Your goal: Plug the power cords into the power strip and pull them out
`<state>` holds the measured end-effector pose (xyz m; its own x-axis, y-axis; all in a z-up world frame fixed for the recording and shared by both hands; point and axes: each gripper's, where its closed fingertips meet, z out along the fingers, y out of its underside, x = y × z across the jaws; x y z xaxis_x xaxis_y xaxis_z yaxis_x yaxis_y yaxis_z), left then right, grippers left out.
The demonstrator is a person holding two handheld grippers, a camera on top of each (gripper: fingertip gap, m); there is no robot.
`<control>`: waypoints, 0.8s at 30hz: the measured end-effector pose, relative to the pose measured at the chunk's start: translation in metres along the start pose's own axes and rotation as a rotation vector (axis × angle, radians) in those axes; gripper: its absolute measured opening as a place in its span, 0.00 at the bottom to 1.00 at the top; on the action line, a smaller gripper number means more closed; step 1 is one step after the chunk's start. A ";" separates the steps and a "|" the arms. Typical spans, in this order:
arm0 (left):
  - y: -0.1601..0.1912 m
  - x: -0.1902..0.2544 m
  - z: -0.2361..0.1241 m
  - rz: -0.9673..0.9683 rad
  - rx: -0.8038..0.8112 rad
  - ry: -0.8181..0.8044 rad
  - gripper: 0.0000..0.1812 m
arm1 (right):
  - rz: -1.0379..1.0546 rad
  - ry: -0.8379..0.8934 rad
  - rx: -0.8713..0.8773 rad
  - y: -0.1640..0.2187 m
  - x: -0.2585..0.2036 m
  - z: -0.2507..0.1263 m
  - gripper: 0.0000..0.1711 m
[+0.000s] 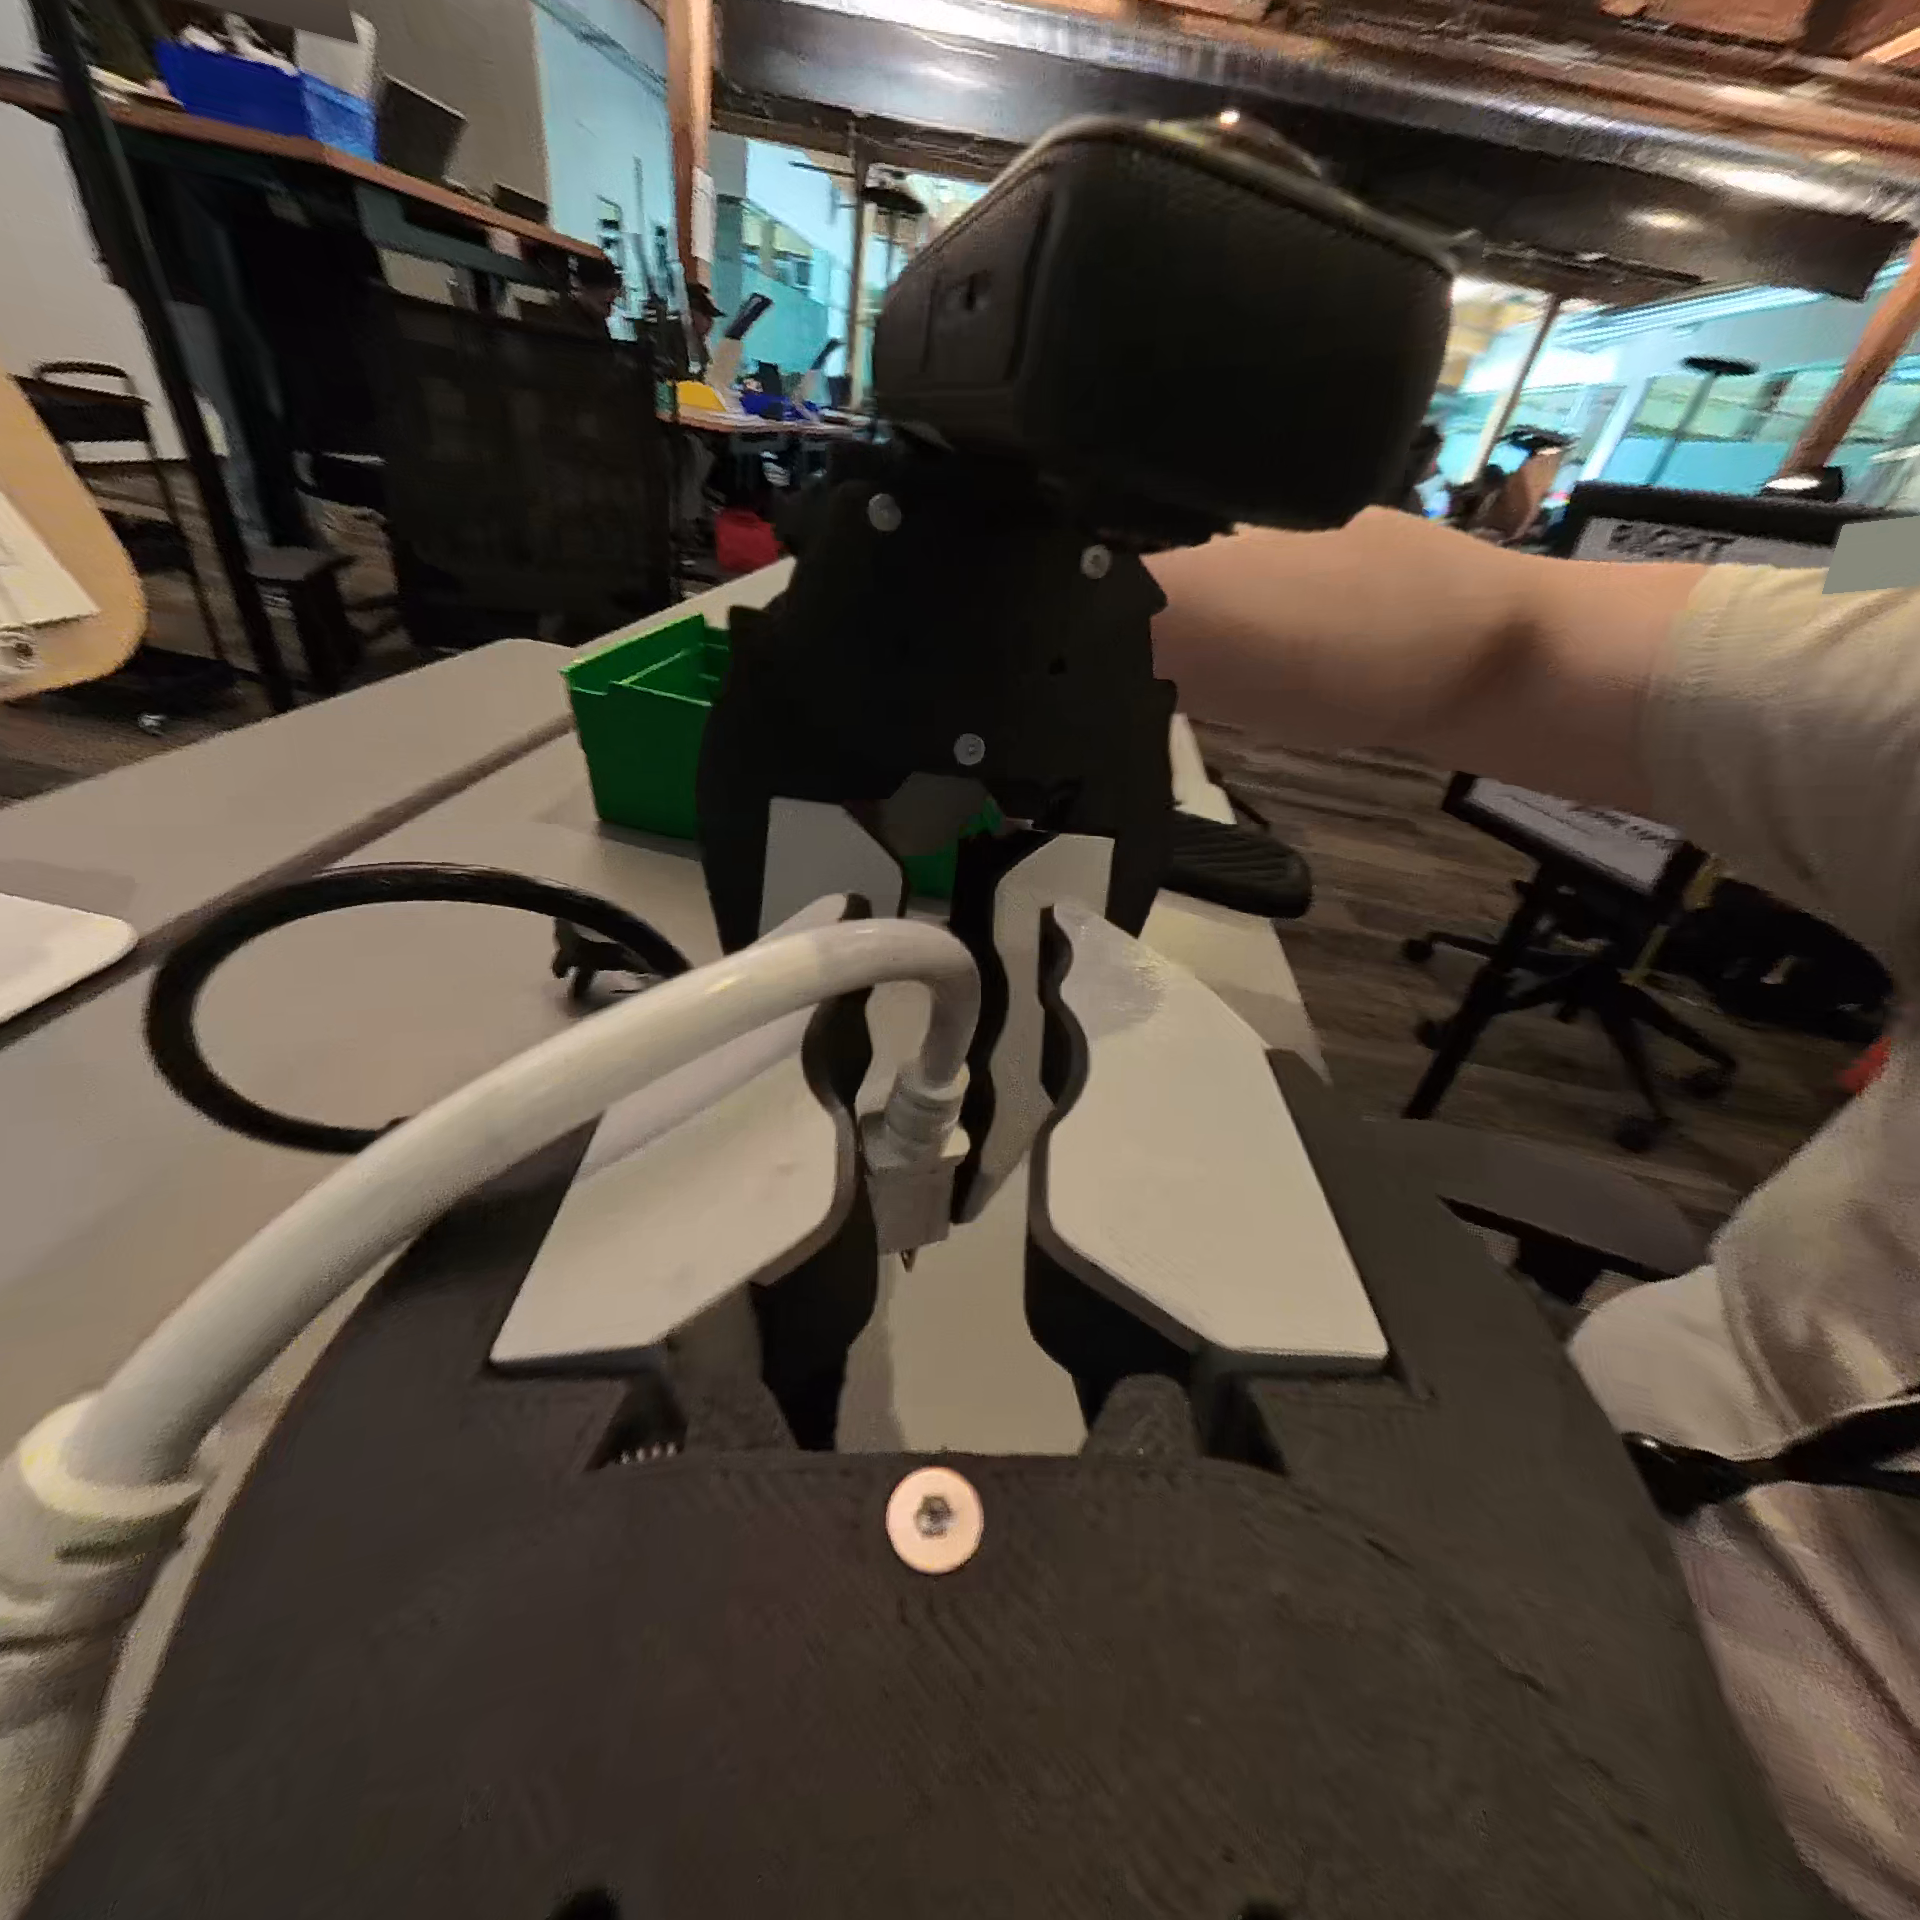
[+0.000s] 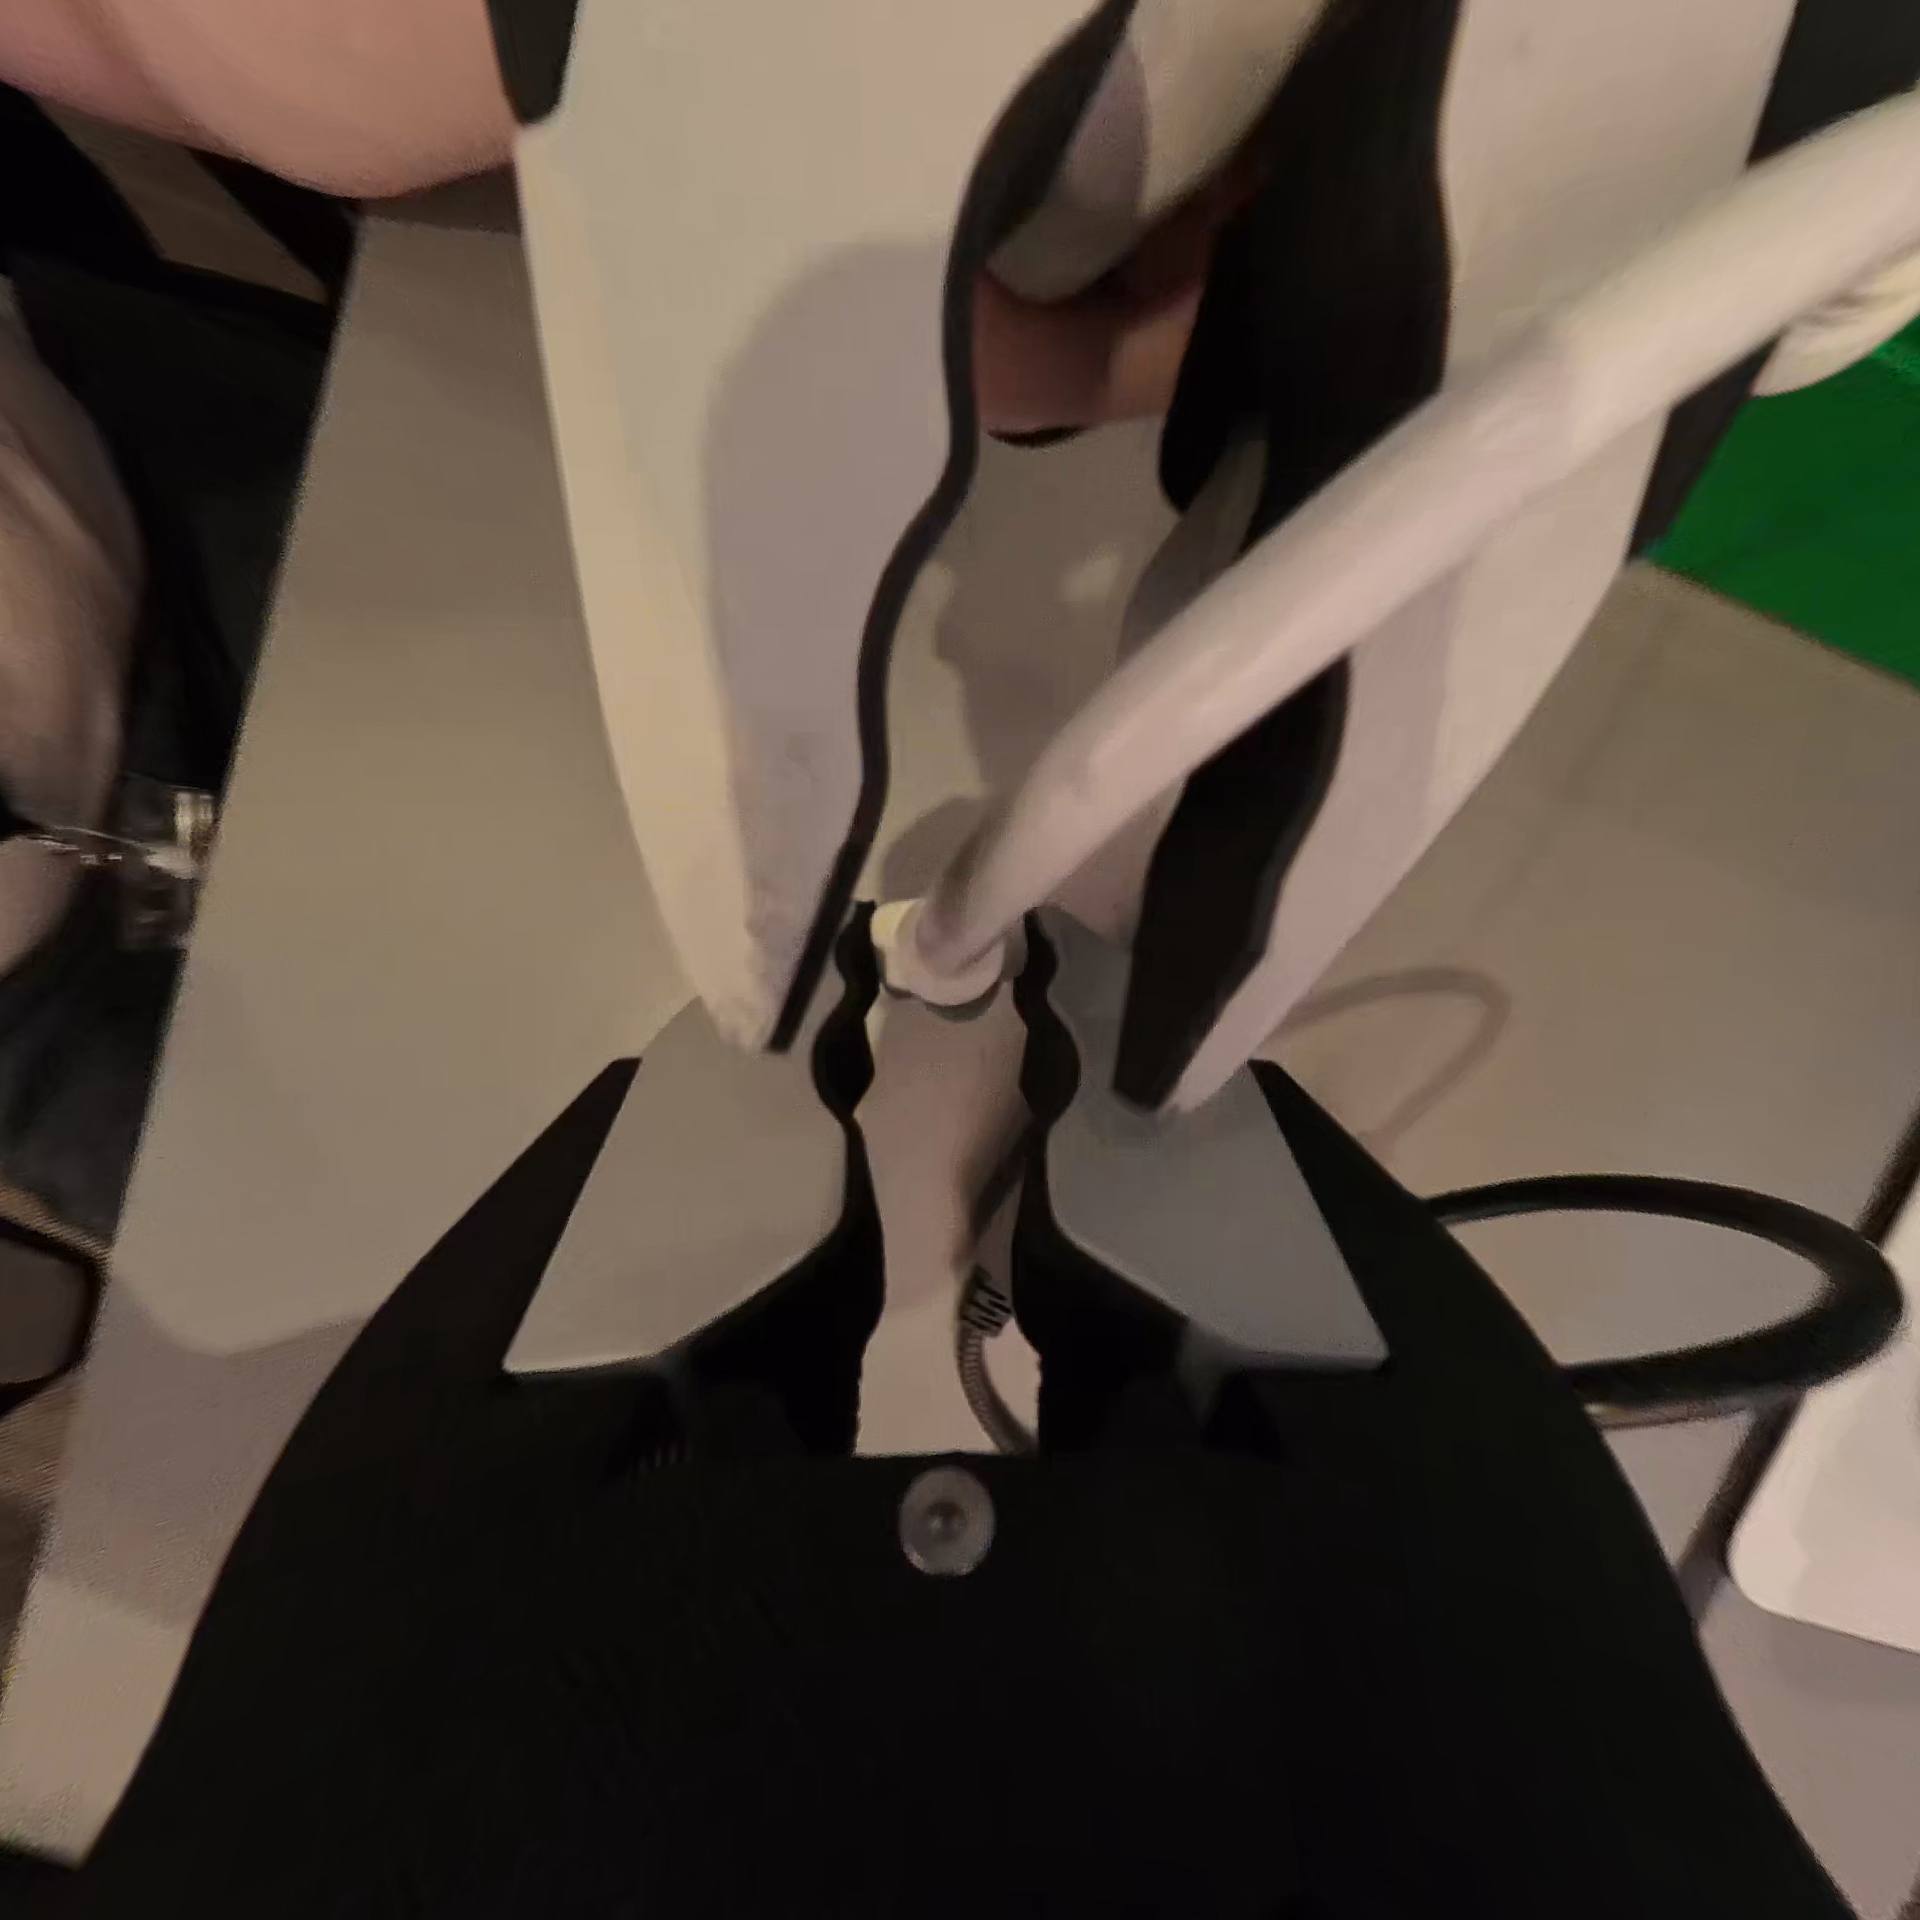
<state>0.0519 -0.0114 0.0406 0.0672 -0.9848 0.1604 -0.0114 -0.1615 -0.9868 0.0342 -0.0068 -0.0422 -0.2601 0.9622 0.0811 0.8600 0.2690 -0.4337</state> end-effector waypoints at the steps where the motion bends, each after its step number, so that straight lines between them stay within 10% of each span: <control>1: 0.000 -0.005 -0.002 0.012 -0.002 -0.039 0.17 | -0.008 0.030 0.007 0.000 0.005 -0.001 0.15; 8: 0.000 -0.041 -0.026 -0.117 0.034 -0.182 0.22 | 0.033 0.120 0.086 0.008 0.021 -0.015 0.15; 20: -0.004 -0.006 -0.009 -0.126 -0.014 0.043 0.13 | 0.045 0.104 0.070 0.011 -0.008 -0.011 0.16; 24: -0.030 0.025 0.014 -0.095 -0.066 0.222 0.11 | 0.026 0.021 0.493 -0.030 -0.038 -0.019 0.16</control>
<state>0.0677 -0.0307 0.0736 -0.1493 -0.9540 0.2601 -0.0807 -0.2504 -0.9648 0.0271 -0.0504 -0.0150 -0.2275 0.9704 0.0805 0.5548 0.1971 -0.8083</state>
